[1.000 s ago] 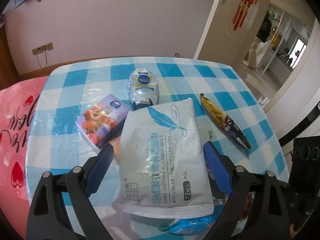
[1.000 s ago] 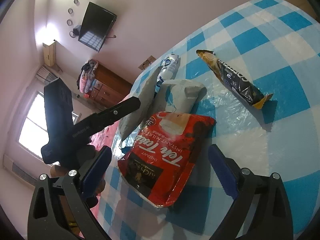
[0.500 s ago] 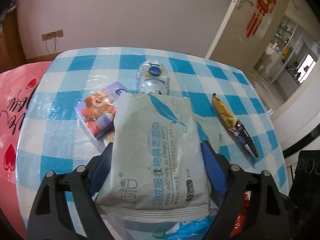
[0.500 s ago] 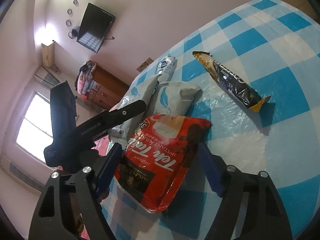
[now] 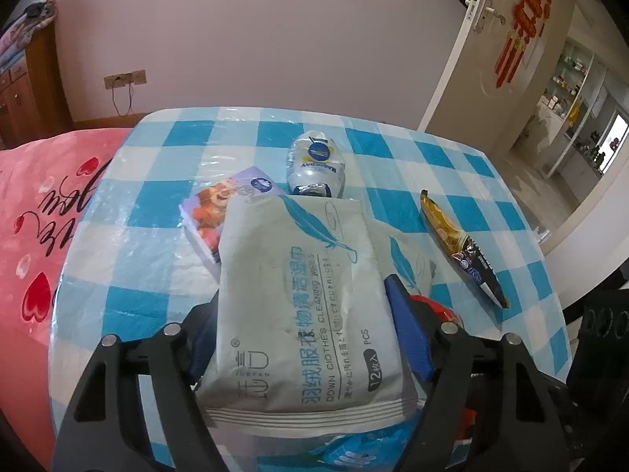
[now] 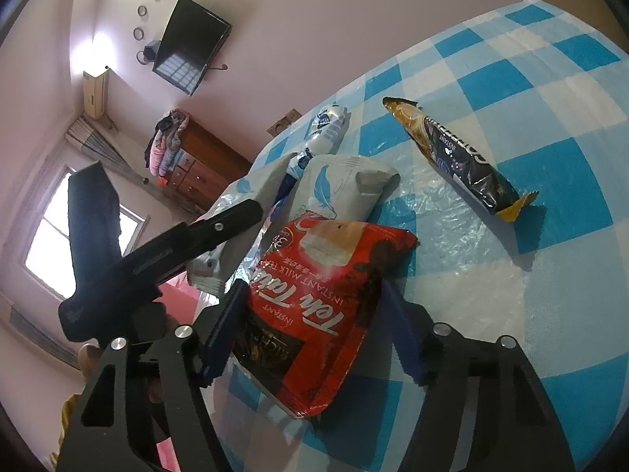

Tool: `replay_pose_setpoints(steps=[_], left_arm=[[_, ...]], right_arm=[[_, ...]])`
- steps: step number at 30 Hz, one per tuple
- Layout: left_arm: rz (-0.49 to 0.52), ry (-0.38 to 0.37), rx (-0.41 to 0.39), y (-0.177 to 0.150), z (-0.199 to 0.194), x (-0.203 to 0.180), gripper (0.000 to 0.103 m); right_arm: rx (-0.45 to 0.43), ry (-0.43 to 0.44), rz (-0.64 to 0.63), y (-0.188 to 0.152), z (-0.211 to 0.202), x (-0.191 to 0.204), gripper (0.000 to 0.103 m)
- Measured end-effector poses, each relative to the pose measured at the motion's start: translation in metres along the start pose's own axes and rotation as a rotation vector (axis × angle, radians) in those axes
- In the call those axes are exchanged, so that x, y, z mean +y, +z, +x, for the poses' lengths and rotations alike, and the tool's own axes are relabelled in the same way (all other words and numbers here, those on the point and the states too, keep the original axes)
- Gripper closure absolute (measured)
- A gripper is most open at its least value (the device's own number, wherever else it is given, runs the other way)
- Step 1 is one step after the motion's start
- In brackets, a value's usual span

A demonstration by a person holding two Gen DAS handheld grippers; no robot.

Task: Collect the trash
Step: 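Close the left tool on the wipes pack while the right tool grasps the red Teh Tarik bag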

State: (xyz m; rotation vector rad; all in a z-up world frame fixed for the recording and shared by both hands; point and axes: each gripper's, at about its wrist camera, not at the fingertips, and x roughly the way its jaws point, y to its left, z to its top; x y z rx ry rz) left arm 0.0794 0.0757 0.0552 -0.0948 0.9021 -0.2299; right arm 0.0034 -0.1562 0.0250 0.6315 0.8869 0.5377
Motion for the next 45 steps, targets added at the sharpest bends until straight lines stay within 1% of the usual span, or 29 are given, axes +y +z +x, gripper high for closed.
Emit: replay_pose_setpoints(steps=[8,19,28,31,36,40,43,45], left_arm=[[-0.056,-0.008,-0.037,-0.01,-0.02,0.007,0.029],[-0.081,-0.018,-0.052,-0.032,-0.044,0.012,0.029],[-0.075,-0.016,-0.068,-0.052,-0.059,0.017,0.029],[-0.077,-0.026,-0.071,-0.059,-0.063,0.018,0.029],[-0.078,-0.037,-0.078,-0.069,-0.07,0.022,0.029],[-0.069,-0.023,-0.09,-0.074,-0.078,0.029,0.029],[-0.072,-0.004,-0.082,-0.077,-0.084,0.036,0.029],[-0.065,-0.005,-0.09,-0.077,-0.09,0.038,0.029]], right_arm=[[-0.001,0.008,-0.003,-0.001,-0.002,-0.001,0.042],[-0.02,0.038,0.005,-0.001,-0.008,-0.005,0.047],[-0.07,0.053,-0.011,-0.003,-0.02,-0.004,0.049],[-0.088,0.052,-0.019,-0.004,-0.023,-0.003,0.049],[-0.113,0.015,-0.06,-0.008,-0.028,0.006,0.049],[-0.128,-0.02,-0.076,-0.01,-0.03,0.01,0.049],[-0.149,-0.044,-0.086,-0.012,-0.035,0.014,0.049],[-0.165,-0.06,-0.1,-0.013,-0.039,0.019,0.049]])
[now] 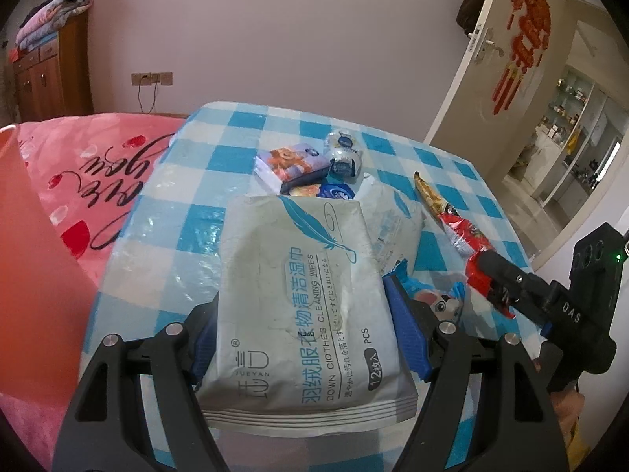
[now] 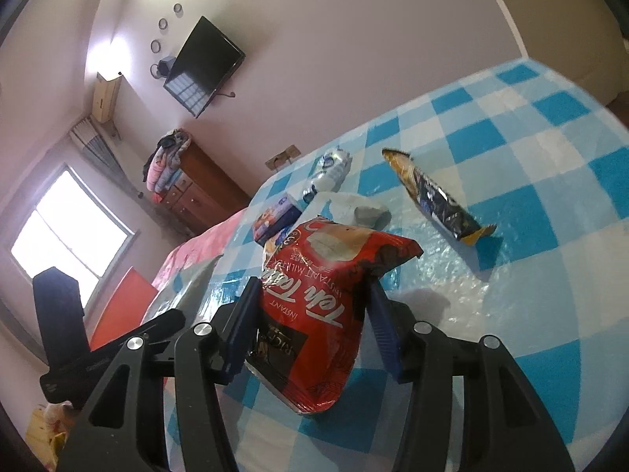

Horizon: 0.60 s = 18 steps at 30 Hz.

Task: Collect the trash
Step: 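Close the left tool on the wipes pack while the right tool grasps the red Teh Tarik bag, then carry the wipes pack and red bag over the orange bucket and open both tools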

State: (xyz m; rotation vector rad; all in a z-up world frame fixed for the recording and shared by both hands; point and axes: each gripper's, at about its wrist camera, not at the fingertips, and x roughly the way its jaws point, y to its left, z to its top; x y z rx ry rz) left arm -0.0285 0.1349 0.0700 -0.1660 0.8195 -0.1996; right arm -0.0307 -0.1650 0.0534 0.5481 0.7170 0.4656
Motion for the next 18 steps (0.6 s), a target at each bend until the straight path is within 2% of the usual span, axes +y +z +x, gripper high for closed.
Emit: replay_pose_setpoints(steps=[7,18], left_arm=[[0.022,0.047,-0.041,0.009,-0.027,0.013,0.029],[0.002,0.138,-0.141,0.025,-0.082,0.046,0.029]], right_arm=[[-0.038,-0.062,-0.094,0.004,-0.014,0.036,0.049],[-0.011,-0.06,-0.199,0.006,-0.015,0.095,0.049]])
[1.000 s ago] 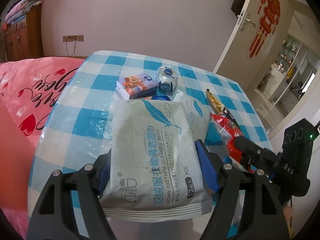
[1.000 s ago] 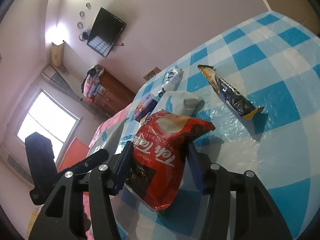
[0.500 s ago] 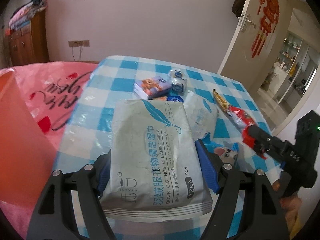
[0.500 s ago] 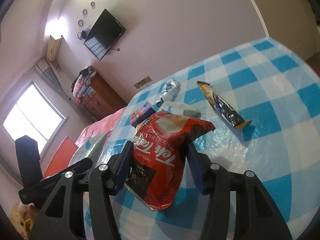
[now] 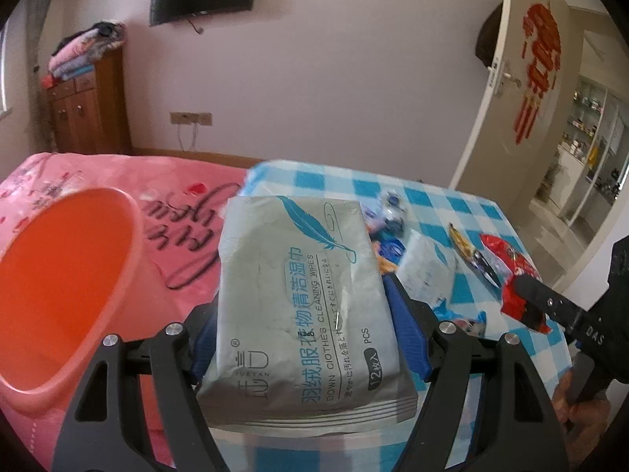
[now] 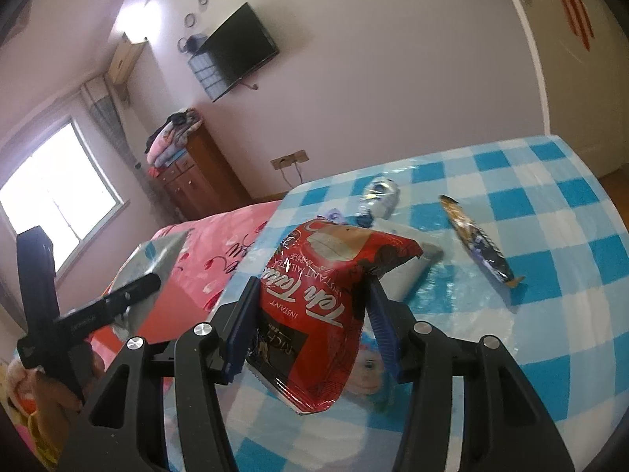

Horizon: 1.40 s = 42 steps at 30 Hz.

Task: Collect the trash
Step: 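Carry the wipes pack and red bag over the orange bucket and open both tools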

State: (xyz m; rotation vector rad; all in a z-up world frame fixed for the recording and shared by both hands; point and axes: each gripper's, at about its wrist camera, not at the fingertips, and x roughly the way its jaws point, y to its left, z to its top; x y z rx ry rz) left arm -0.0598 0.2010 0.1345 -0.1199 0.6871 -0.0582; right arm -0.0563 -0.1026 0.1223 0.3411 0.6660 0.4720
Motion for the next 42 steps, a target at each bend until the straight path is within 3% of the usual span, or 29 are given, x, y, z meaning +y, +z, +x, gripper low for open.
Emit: replay_pose_setpoints(steps=[19,27,35,38,39,42], left_arm=[[-0.086,0.239,-0.121,0.018,-0.071,0.104,0.028],[-0.163,0.321,-0.098,0.009,-0.07,0.154,0.028],[-0.251,0.333,-0.067,-0.004,-0.063,0.18,0.028],[-0.266,0.354,-0.053,-0.007,-0.061,0.185,0.023],[-0.272,0.36,-0.055,-0.007,-0.062,0.187,0.021],[-0.288,0.367,-0.065,-0.008,-0.064,0.191,0.014]], right_arm=[[0.125,0.239,-0.25,0.027,0.051,0.162,0.049],[0.178,0.325,-0.394,0.022,0.086,0.243,0.049],[0.219,0.347,-0.452,0.016,0.123,0.28,0.048],[0.245,0.362,-0.451,0.014,0.135,0.283,0.043],[0.248,0.365,-0.44,0.013,0.137,0.281,0.035],[0.233,0.384,-0.413,0.012,0.132,0.276,0.022]])
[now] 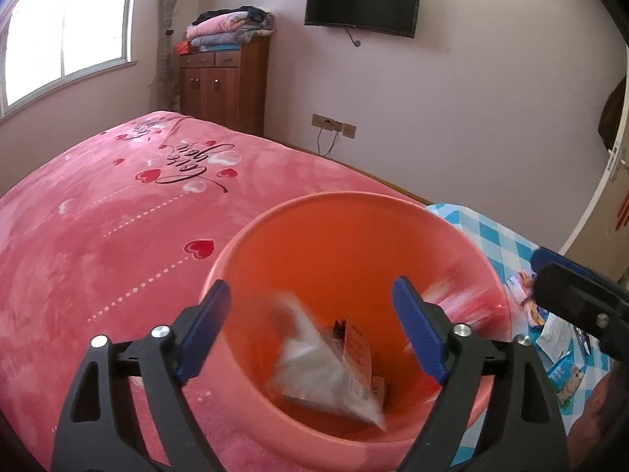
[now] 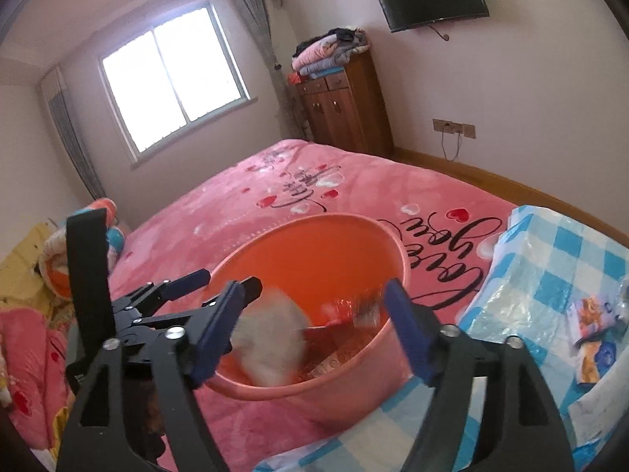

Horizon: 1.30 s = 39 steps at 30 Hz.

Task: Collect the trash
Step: 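Carry the wipes pack and red bag over the orange bucket and open both tools, then return both tools from the bucket to the items on the table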

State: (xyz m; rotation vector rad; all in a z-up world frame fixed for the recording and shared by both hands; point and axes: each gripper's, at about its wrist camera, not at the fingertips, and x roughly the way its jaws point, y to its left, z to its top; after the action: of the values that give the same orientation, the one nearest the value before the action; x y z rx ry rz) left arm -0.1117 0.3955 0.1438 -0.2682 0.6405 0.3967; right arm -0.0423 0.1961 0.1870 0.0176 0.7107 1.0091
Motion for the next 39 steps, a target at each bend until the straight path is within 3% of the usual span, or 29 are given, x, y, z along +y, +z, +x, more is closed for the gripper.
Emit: replay_pose_setpoints(steps=[4,6,14,29,39], left_arm=[[-0.002,0.027,-0.018,-0.004,-0.003,0.001,0.012],[-0.004,0.02,-0.018,-0.007,-0.004,0.0,0.01],[0.013,-0.008,-0.034,-0.013,-0.011,-0.012,0.01],[0.111,-0.099,-0.06,-0.029,-0.032,-0.072,0.009],[0.159,-0.161,-0.064,-0.037,-0.039,-0.105,0.009]], right_arm=[[-0.052,-0.06,-0.004,-0.006,-0.019,-0.002,0.021],[-0.084,-0.103,0.01,-0.012,-0.032,-0.006,0.01],[-0.124,-0.195,0.059,-0.038,-0.063,-0.026,0.01],[-0.138,-0.371,0.085,-0.091,-0.105,-0.054,0.007],[-0.161,-0.429,0.129,-0.118,-0.131,-0.076,0.007]])
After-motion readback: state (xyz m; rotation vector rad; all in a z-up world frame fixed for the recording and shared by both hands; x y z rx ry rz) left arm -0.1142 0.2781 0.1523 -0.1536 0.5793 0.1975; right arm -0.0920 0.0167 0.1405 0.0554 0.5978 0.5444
